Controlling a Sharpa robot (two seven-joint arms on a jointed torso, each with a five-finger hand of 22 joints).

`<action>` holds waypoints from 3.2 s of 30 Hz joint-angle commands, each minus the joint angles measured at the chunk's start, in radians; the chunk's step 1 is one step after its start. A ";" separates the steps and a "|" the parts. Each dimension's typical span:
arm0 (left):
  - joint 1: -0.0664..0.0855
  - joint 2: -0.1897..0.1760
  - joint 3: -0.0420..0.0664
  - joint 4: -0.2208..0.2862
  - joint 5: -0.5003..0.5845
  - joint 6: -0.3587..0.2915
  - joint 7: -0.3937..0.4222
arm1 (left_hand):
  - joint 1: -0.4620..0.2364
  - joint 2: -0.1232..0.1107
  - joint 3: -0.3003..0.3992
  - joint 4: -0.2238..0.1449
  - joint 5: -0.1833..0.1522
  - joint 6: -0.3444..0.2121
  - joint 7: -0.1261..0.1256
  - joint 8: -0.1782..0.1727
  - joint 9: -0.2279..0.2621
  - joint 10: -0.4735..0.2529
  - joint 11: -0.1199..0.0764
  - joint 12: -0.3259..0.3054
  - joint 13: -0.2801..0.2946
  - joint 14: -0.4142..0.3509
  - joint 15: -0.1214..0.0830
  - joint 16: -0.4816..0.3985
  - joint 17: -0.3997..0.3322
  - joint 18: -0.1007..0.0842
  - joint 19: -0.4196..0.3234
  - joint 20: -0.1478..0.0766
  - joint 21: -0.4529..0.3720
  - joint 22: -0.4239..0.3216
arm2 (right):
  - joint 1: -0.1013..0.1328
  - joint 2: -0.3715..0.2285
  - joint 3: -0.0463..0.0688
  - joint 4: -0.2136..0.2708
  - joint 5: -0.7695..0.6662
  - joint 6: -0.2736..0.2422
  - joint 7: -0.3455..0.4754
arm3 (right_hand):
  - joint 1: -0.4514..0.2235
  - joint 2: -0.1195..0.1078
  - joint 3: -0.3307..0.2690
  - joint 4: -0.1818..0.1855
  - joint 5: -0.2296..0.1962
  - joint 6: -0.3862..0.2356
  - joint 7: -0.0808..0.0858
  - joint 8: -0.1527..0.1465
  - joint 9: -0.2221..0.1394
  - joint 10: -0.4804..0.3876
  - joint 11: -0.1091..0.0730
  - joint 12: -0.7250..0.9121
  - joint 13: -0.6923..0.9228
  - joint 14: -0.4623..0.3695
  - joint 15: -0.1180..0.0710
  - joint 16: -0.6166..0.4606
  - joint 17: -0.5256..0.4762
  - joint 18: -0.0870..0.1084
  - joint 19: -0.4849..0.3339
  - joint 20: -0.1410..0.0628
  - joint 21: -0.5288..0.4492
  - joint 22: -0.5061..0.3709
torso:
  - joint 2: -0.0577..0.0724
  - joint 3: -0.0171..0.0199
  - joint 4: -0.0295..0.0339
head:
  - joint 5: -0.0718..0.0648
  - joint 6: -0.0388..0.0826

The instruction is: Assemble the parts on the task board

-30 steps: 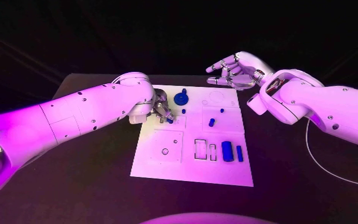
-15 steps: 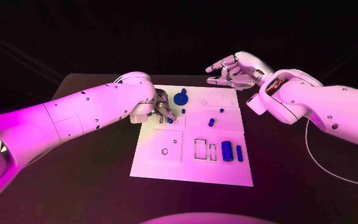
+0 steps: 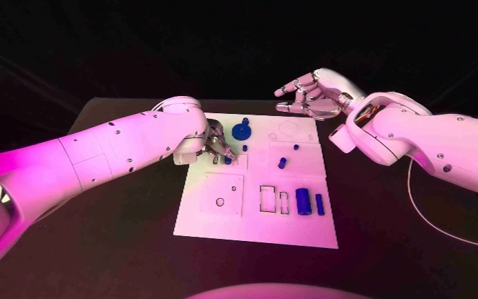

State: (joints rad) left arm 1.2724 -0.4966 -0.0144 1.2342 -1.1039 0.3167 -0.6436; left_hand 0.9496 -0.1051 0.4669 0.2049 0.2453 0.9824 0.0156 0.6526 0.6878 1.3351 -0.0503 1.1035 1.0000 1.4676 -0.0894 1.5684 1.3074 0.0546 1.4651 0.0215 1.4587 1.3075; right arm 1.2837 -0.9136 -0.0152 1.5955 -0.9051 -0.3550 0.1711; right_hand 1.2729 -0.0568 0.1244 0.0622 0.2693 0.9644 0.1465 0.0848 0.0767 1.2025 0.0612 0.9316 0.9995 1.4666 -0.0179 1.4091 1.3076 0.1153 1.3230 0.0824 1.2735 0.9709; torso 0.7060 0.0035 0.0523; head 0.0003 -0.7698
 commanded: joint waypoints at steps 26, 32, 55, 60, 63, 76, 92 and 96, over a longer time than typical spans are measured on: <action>0.001 -0.068 0.057 0.081 0.011 -0.057 -0.004 | 0.007 0.024 -0.307 0.084 -0.164 0.019 -0.001 -0.029 -0.007 0.006 0.000 -0.005 -0.007 0.103 -0.013 0.002 0.263 -0.013 0.021 -0.012 -0.006 0.088 | 0.000 -0.002 0.000 -0.005 0.011 0.008 0.003 | -0.007 0.004 -0.008 0.002 0.003 0.003 -0.001 0.006 -0.002 -0.012 -0.004 -0.015 -0.010 0.048 -0.003 -0.014 -0.003 0.000 -0.010 0.000 -0.011 -0.014 | 0.000 0.0005 0.0005 | -0.007 0.005; 0.037 -0.089 0.075 0.088 0.012 -0.037 -0.005 | 0.033 0.030 -0.349 0.082 -0.163 -0.003 0.006 -0.037 -0.007 -0.026 0.006 -0.046 -0.052 0.103 -0.010 0.002 0.263 -0.006 0.007 -0.009 -0.027 0.061 | 0.000 -0.001 0.000 -0.008 0.012 0.009 0.004 | -0.007 0.004 -0.008 0.002 0.003 0.003 -0.001 0.006 -0.002 -0.012 -0.004 -0.015 -0.010 0.048 -0.003 -0.014 -0.003 0.000 -0.010 0.000 -0.011 -0.014 | 0.000 0.0000 0.0005 | -0.006 0.008; 0.073 0.043 0.056 -0.240 -0.007 0.017 0.053 | 0.135 0.083 -0.435 0.082 -0.136 -0.061 0.046 -0.121 -0.072 -0.071 0.040 -0.073 -0.095 0.103 0.020 0.002 0.263 -0.002 -0.002 0.018 -0.045 0.045 | 0.000 0.006 0.000 -0.014 0.012 0.011 0.005 | -0.007 0.004 -0.009 0.003 0.003 0.003 -0.001 0.006 -0.002 -0.012 -0.004 -0.014 -0.010 0.048 -0.003 -0.013 -0.002 0.000 -0.010 0.000 -0.011 -0.014 | 0.003 -0.0010 -0.0021 | -0.006 0.015; 0.073 0.060 0.052 -0.274 -0.009 0.032 0.062 | 0.138 0.085 -0.438 0.082 -0.135 -0.055 0.044 -0.119 -0.073 -0.070 0.039 -0.070 -0.093 0.103 0.019 0.002 0.263 -0.002 -0.001 0.018 -0.044 0.046 | -0.001 0.009 0.000 -0.014 0.012 0.012 0.005 | -0.007 0.004 -0.009 0.003 0.003 0.003 -0.001 0.006 -0.002 -0.012 -0.004 -0.014 -0.010 0.048 -0.003 -0.013 -0.002 0.000 -0.010 0.000 -0.011 -0.014 | 0.004 -0.0013 -0.0022 | -0.002 0.013; 0.073 0.069 0.046 -0.293 -0.010 0.042 0.068 | 0.139 0.086 -0.439 0.082 -0.135 -0.053 0.044 -0.118 -0.074 -0.070 0.039 -0.069 -0.093 0.103 0.019 0.002 0.263 -0.002 0.000 0.018 -0.044 0.047 | -0.001 0.010 0.000 -0.015 0.012 0.013 0.005 | -0.007 0.004 -0.009 0.003 0.003 0.003 -0.001 0.006 -0.002 -0.012 -0.004 -0.014 -0.010 0.048 -0.003 -0.013 -0.002 0.000 -0.010 0.000 -0.011 -0.014 | 0.004 -0.0016 -0.0032 | -0.002 0.011; 0.070 0.087 0.034 -0.320 -0.008 0.072 0.081 | 0.149 0.092 -0.444 0.080 -0.135 -0.046 0.041 -0.115 -0.076 -0.067 0.037 -0.063 -0.088 0.103 0.017 0.002 0.263 -0.003 0.002 0.018 -0.041 0.052 | -0.001 0.014 0.000 -0.018 0.011 0.015 0.006 | -0.006 0.006 -0.008 0.002 0.004 0.003 -0.001 0.006 -0.002 -0.012 -0.005 -0.014 -0.010 0.048 -0.004 -0.013 -0.001 0.000 -0.010 0.000 -0.011 -0.014 | 0.002 -0.0005 -0.0015 | -0.001 0.006; 0.069 0.092 0.027 -0.321 0.007 0.104 0.091 | 0.203 0.108 -0.448 0.067 -0.136 -0.037 0.038 -0.113 -0.082 -0.066 0.034 -0.059 -0.088 0.103 0.015 0.002 0.263 -0.004 0.003 0.015 -0.041 0.055 | -0.001 0.015 0.000 -0.019 0.011 0.017 0.006 | -0.006 0.006 -0.008 0.002 0.004 0.003 -0.001 0.006 -0.002 -0.012 -0.005 -0.014 -0.010 0.048 -0.004 -0.013 -0.001 0.000 -0.010 0.000 -0.011 -0.014 | 0.002 -0.0003 -0.0024 | 0.000 0.005; 0.069 0.092 0.027 -0.323 0.008 0.106 0.092 | 0.211 0.111 -0.448 0.065 -0.136 -0.037 0.038 -0.113 -0.083 -0.066 0.034 -0.059 -0.088 0.103 0.014 0.002 0.263 -0.003 0.003 0.015 -0.041 0.054 | -0.001 0.015 0.000 -0.019 0.011 0.017 0.007 | -0.006 0.006 -0.008 0.002 0.004 0.003 -0.001 0.006 -0.002 -0.012 -0.005 -0.014 -0.010 0.048 -0.004 -0.013 -0.001 0.000 -0.010 0.000 -0.011 -0.014 | 0.002 -0.0005 -0.0020 | -0.001 0.004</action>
State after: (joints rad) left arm 1.3411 -0.4069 0.0122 0.9120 -1.1036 0.3952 -0.5655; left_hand 1.1539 0.0064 0.0185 0.2765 0.1040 0.9399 0.0516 0.5365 0.6062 1.2650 -0.0163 1.0381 0.9118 1.4690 -0.0765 1.5684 1.3074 0.0546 1.4650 0.0359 1.4135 1.3080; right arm 1.2836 -0.8994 -0.0156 1.5769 -0.8935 -0.3481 0.1722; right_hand 1.2729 -0.0568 0.1217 0.0650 0.2692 0.9642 0.1464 0.0848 0.0762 1.1963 0.0550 0.9202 0.9905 1.4666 -0.0179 1.4009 1.3057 0.1152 1.3196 0.0790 1.2690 0.9574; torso 0.7080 0.0029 0.0500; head -0.0002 -0.7651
